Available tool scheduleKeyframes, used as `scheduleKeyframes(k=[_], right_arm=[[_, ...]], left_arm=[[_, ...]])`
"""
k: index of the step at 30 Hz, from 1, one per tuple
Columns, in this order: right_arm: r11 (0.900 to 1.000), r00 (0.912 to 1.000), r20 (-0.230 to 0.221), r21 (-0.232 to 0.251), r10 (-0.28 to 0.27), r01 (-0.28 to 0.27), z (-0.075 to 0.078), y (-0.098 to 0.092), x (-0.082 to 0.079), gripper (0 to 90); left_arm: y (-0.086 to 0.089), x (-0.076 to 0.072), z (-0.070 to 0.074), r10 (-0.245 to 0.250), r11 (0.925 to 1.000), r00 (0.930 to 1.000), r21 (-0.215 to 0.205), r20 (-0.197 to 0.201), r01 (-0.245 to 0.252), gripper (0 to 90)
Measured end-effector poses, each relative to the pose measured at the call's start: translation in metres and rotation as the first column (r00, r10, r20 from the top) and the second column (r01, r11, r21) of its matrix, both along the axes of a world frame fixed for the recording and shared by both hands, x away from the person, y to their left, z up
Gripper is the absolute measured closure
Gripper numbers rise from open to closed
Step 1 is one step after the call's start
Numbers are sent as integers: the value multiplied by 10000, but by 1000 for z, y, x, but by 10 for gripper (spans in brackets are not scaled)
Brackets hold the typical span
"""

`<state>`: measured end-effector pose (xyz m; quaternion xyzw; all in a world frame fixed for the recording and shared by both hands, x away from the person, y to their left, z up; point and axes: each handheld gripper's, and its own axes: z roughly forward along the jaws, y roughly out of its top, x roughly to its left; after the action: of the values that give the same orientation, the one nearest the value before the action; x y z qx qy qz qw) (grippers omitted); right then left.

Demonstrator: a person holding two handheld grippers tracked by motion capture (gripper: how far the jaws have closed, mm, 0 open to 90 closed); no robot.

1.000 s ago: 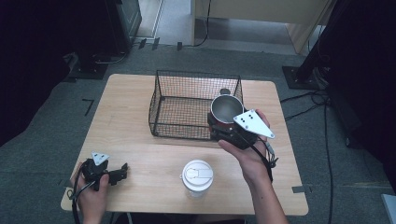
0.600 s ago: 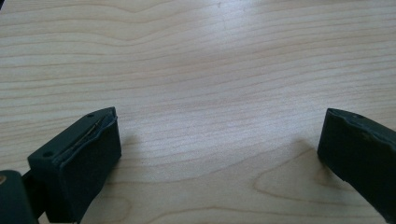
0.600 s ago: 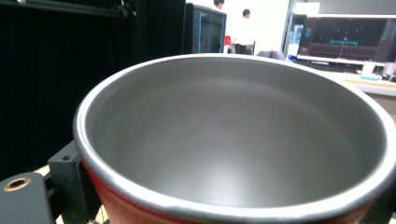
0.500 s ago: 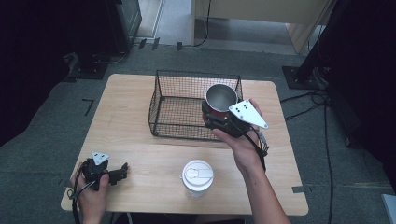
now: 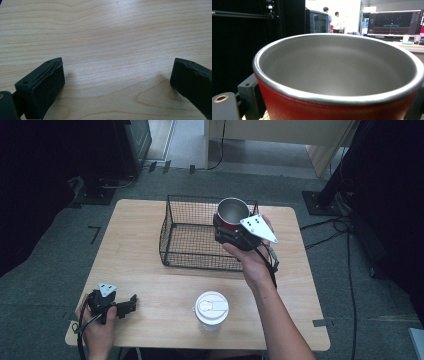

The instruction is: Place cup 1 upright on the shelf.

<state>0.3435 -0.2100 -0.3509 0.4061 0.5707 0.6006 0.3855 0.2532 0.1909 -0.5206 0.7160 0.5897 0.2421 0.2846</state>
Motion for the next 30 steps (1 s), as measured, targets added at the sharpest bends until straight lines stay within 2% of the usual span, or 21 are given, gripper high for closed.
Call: scheduleKeyframes(k=[8,14,22,25,26,30], right_arm=[[9997,9999,36,200,-133,132,-5,-1,22,72],[9985,9989,-5,261,-478,478,-14,-1,43,72],[9956,9964,-421,555,-735,758,-29,0,72,72],[9955,9958,-466,503,-782,805,-33,0,77,72],[9959,9949,-576,304,-830,848,-37,1,83,72],[9962,9940,-690,140,-846,858,-42,2,89,72]], left_arm=[[0,0,0,0,10000,10000,0,-3,0,0],[0,0,0,-4,10000,10000,1,-15,4,0],[0,0,0,-26,10000,10000,20,-35,26,0],[0,0,0,-29,10000,10000,22,-31,29,0],[0,0,0,-28,10000,10000,21,-33,28,0],[0,0,0,-27,10000,10000,26,-28,27,0]])
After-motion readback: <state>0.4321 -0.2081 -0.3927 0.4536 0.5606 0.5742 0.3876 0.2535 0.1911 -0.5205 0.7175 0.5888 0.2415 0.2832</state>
